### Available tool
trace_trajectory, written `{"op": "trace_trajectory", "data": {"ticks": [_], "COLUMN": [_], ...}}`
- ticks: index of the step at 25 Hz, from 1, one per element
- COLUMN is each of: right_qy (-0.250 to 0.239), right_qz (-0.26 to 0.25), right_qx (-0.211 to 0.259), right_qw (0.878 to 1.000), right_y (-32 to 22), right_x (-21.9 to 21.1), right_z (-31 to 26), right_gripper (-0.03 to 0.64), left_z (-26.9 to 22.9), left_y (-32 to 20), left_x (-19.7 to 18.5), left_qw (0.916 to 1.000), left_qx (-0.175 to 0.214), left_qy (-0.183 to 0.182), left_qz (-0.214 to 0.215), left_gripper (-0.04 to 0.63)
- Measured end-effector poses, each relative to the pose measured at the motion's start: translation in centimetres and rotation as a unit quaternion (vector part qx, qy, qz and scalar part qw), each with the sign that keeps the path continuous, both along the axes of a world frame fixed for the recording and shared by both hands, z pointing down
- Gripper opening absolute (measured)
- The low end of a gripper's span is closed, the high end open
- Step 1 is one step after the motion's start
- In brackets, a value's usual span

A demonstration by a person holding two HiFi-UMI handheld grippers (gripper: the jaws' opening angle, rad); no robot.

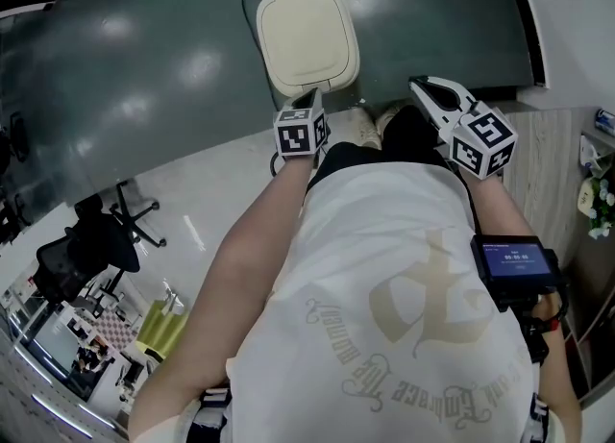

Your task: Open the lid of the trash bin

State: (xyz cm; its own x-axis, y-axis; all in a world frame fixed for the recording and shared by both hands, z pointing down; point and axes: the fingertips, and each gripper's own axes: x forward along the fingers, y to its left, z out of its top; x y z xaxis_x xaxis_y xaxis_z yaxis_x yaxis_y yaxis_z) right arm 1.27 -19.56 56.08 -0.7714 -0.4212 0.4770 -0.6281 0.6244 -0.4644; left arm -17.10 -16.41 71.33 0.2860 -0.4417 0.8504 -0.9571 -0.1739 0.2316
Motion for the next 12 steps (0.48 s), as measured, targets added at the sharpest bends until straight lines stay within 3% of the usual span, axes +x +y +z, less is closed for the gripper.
{"op": "trace_trajectory", "data": {"ticks": [12], "right_qy": [0.003], "right_qz": [-0.01], "right_qx": [-0.005], "right_qw": [1.0], "right_y": [0.12], "right_x": [-0.65], "right_z": [-0.03], "right_gripper": [0.005], "left_z": [-0.13], "left_y": [0.58], "left_x": [0.02], "left_qw": [0.9999], "left_qx": [-0.005], "left_qy": [0.003], "left_qz": [-0.008], "left_gripper": [0.012]}}
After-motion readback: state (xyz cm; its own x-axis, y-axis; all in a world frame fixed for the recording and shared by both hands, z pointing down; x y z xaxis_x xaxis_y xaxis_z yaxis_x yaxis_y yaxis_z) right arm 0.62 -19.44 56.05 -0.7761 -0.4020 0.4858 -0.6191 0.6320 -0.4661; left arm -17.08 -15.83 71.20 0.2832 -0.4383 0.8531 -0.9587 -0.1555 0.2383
